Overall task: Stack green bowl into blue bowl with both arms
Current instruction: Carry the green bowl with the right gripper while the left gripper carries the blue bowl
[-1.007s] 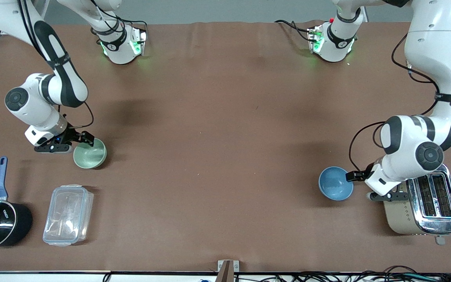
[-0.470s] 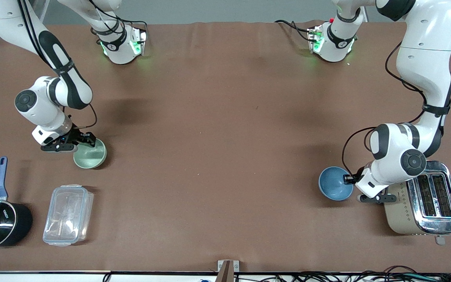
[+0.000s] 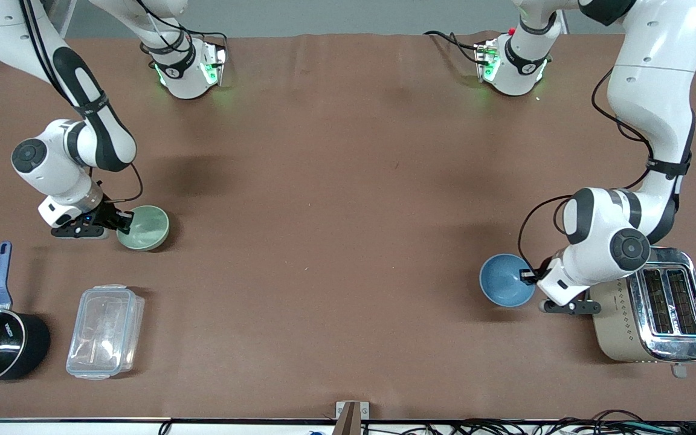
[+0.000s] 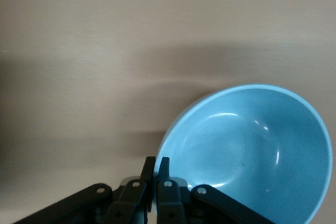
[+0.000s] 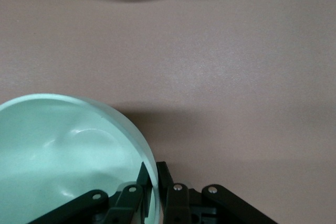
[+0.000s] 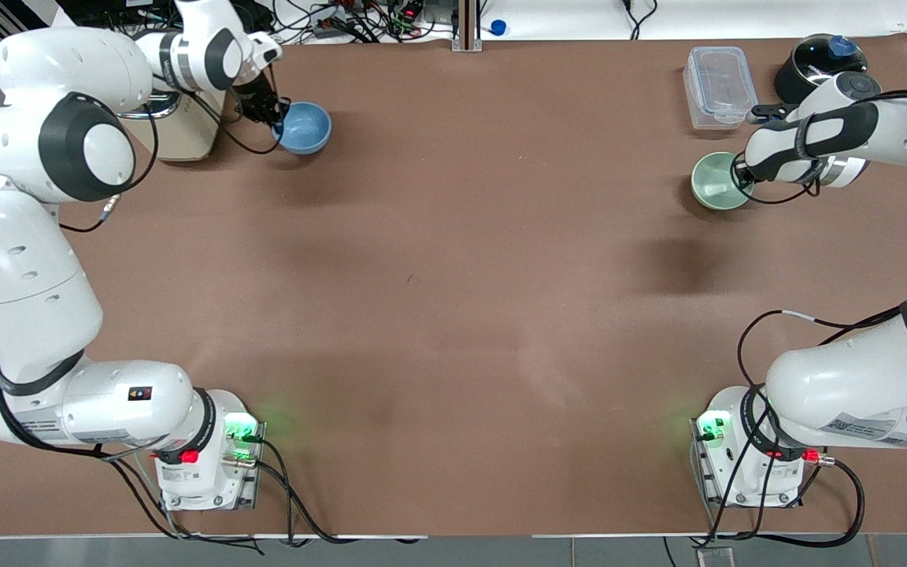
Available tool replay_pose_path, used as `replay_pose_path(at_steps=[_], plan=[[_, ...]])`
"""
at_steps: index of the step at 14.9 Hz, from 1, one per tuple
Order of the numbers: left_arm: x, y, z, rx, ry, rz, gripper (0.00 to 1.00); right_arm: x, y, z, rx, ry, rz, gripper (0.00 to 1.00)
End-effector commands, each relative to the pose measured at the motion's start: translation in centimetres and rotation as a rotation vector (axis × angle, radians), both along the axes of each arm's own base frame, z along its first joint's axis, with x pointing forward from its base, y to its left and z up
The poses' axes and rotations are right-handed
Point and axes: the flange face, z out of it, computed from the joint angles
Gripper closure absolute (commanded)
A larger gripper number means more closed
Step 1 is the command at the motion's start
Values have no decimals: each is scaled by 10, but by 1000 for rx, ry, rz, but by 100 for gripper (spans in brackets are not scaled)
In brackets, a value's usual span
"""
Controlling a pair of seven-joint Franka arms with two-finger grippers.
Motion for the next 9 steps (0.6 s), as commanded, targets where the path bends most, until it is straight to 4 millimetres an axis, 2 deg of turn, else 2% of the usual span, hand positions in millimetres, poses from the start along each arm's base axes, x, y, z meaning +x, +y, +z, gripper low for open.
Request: replay_pose_path(at_steps=[1, 2, 3, 5, 8, 9], plan=[[-10, -45, 51, -25, 21, 14, 100, 18, -1, 37, 21, 75, -26, 100], [-14, -63, 55, -32, 34, 33, 100, 27, 2, 55, 33, 134, -56, 100], [-20, -88, 62, -45, 38, 54, 100, 41, 14, 79, 44, 181, -65, 100], [-36, -139, 70, -60, 47, 90, 100, 62, 35, 110, 77, 215, -86, 100], [-66, -230, 78, -64, 45, 90, 100, 73, 74, 128, 78, 216, -131, 100], [-77, -261, 71, -68, 55, 101, 100, 74, 91, 130, 74, 216, -139, 100]])
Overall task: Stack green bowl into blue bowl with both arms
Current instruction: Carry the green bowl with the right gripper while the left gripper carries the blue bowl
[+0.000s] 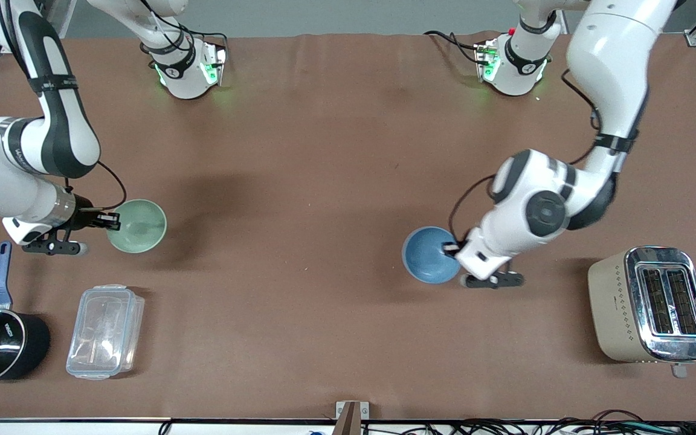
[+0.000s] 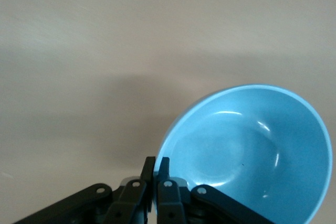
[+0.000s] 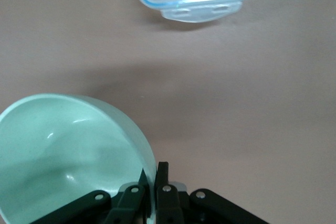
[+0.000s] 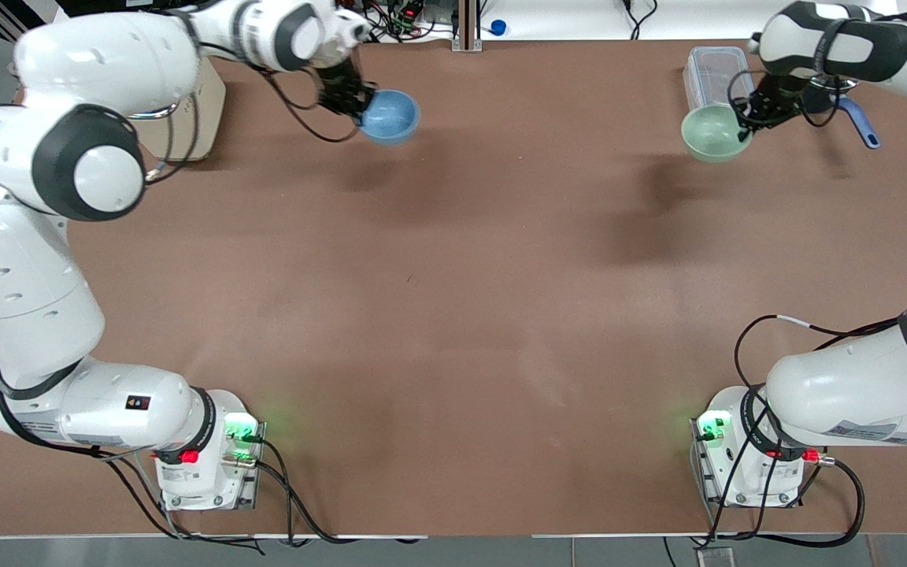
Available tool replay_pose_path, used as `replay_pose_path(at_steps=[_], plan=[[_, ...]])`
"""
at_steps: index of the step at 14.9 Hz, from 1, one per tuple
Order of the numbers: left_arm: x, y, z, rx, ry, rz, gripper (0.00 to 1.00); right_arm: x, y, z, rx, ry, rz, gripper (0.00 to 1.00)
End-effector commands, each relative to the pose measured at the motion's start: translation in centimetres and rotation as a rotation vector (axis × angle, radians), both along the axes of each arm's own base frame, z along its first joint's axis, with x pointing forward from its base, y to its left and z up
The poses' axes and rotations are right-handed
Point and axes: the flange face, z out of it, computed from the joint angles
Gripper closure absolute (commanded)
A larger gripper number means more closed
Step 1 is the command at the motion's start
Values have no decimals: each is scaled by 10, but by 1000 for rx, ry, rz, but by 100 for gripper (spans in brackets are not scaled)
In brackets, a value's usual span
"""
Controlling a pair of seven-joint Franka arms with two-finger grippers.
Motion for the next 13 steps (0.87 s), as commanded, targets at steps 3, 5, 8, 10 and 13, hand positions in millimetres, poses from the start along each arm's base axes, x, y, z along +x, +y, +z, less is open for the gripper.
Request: replay_pose_path(at_steps=[3, 5, 8, 10, 13], plan=[[-39, -122, -28, -14, 29, 43, 100, 6, 86, 10, -11, -5, -84, 100], [-53, -156, -43, -49, 9, 58, 100, 5, 131, 14, -19, -13, -116, 100], [-76, -190, -86, -85, 3, 26, 99, -3, 204, 22, -29, -30, -169, 100], [-89, -206, -108, -109, -7, 12, 99, -4, 230, 23, -30, -37, -195, 100], [-92, -211, -117, -122, -13, 17, 58, -14, 263, 23, -28, -48, -199, 100]])
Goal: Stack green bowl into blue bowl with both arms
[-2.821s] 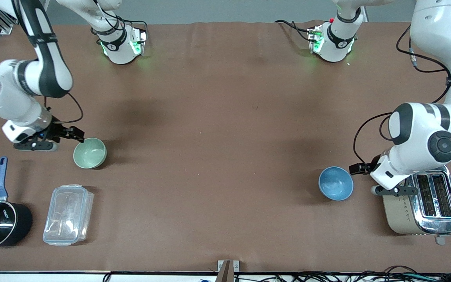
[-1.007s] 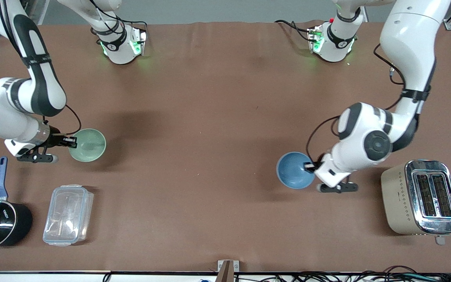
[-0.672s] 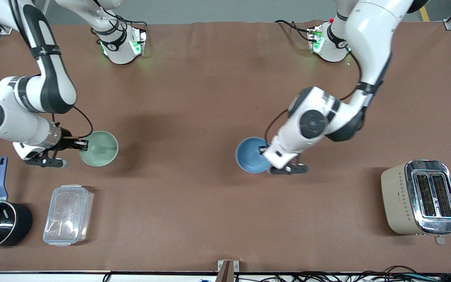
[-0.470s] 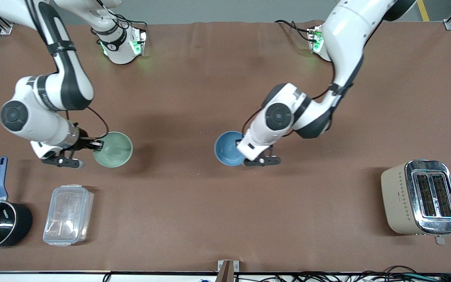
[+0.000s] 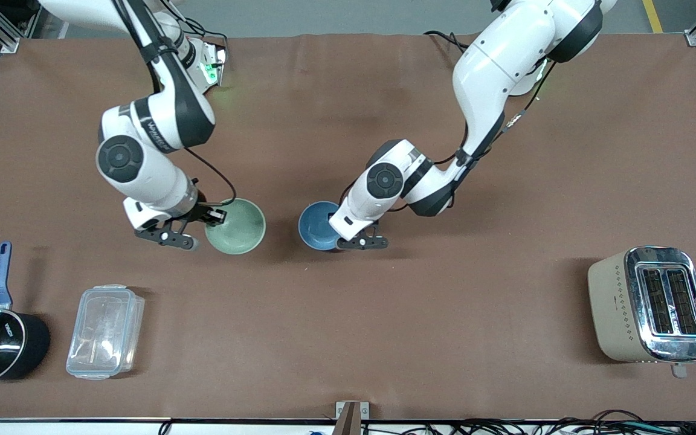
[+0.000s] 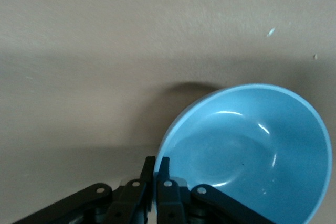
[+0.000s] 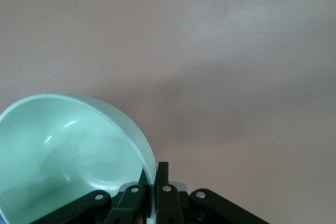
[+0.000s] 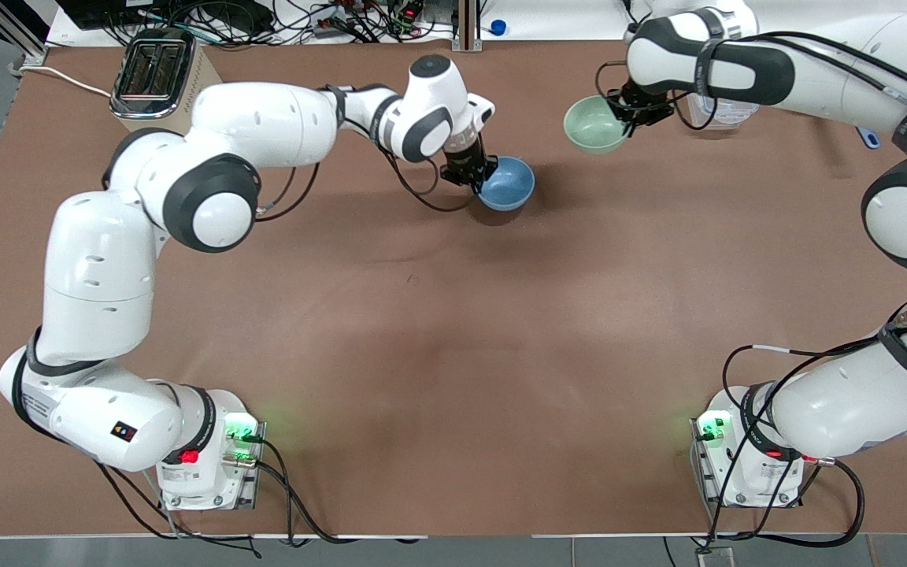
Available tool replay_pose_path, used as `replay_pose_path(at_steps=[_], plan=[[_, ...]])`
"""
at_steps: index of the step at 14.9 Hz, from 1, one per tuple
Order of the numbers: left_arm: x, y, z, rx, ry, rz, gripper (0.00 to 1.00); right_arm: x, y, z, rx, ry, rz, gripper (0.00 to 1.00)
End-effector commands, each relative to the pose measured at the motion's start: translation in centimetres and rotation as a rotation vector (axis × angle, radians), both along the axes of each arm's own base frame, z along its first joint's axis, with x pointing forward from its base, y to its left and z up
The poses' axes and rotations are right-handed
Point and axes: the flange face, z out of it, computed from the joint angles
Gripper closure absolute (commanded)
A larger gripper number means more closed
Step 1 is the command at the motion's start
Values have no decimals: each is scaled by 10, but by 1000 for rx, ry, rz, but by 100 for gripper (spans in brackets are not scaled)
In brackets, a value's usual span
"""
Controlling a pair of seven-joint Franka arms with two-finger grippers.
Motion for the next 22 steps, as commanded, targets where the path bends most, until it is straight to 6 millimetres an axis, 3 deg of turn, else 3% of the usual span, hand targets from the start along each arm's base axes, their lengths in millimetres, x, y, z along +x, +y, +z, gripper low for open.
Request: replay_pose_path(at_steps=[1, 2, 4, 6, 8, 10, 14, 20, 22], plan=[[14, 1, 14, -13, -25, 32, 2, -6, 31, 0, 7, -5, -24, 100], [17, 3, 28, -16, -36, 36, 0, -12, 44, -2, 6, -3, -20, 100], [37, 25, 57, 15, -52, 61, 0, -21, 65, -14, 4, -1, -7, 100], [49, 47, 109, 64, -73, 69, 0, -35, 93, -18, 2, -3, -14, 100], [69, 93, 171, 139, -109, 84, 0, -47, 127, -33, 7, -20, -42, 100], [86, 146, 219, 201, -124, 62, 0, -57, 150, -49, 13, -35, -48, 100], [118, 260, 288, 229, -156, 80, 0, -74, 182, -75, 30, -49, -43, 100], [96, 366, 375, 270, -125, 0, 0, -78, 185, -88, 20, -36, -42, 100], [85, 391, 397, 277, -121, -38, 0, -70, 179, -89, 22, -40, -56, 100]])
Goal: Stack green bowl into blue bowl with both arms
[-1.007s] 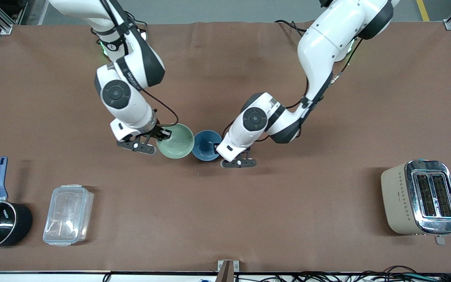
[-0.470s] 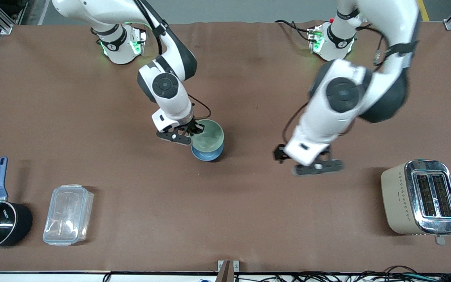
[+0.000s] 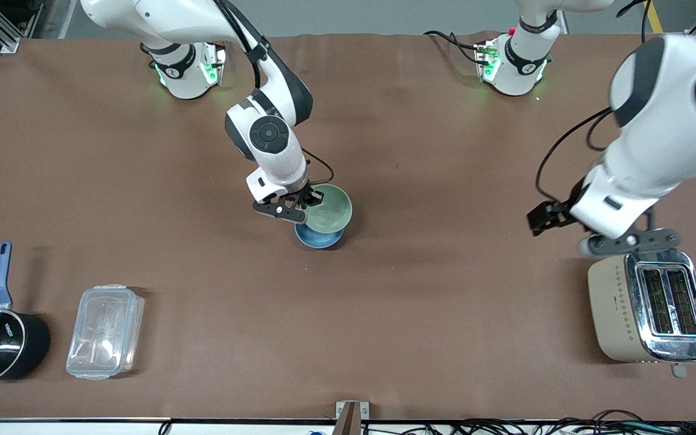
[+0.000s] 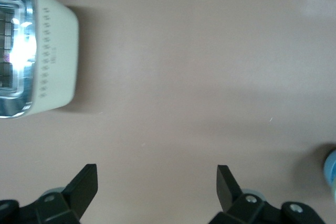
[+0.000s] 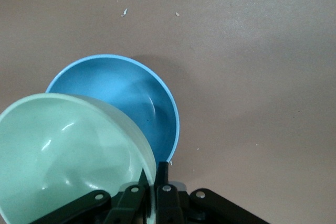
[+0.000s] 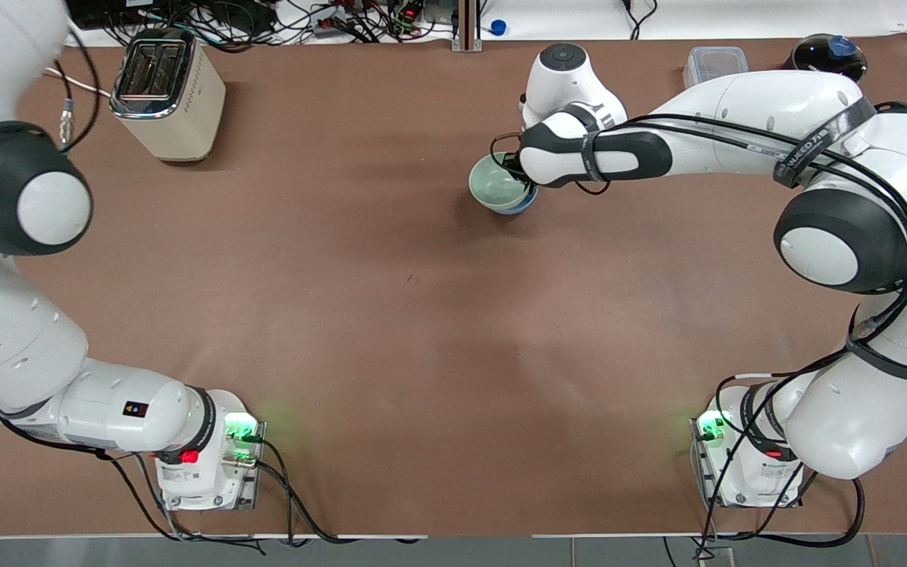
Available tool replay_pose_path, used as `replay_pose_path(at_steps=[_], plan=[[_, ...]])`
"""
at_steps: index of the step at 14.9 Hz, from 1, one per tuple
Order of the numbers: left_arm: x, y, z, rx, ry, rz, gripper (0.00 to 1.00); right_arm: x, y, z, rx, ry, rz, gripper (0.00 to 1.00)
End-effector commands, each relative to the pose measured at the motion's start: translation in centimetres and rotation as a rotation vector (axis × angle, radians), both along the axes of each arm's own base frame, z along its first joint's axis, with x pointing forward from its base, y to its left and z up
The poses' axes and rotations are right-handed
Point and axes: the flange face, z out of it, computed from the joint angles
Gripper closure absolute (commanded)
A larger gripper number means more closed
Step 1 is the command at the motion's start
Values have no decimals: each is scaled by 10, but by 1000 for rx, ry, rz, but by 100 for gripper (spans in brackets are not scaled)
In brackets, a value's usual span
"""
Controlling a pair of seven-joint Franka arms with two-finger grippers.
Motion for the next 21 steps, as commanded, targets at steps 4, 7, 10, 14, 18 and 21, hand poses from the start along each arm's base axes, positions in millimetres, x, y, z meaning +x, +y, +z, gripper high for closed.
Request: replay_pose_path(at_steps=[4, 7, 10, 14, 18, 21], plan=[[-37, 40, 47, 20, 19, -67, 0, 9, -3, -11, 3, 7, -32, 100], [-50, 43, 56, 24, 32, -79, 0, 7, 3, -10, 7, 6, -26, 99], [-74, 55, 53, 37, 64, -146, 0, 7, 2, -11, 6, 9, -29, 98], [-94, 54, 53, 44, 82, -143, 0, 23, -10, -11, 7, 9, -35, 64], [-110, 47, 55, 58, 76, -152, 0, 28, -5, -5, 16, -2, -33, 0], [-109, 49, 56, 53, 76, -146, 0, 40, -27, 21, -13, 22, -13, 0]])
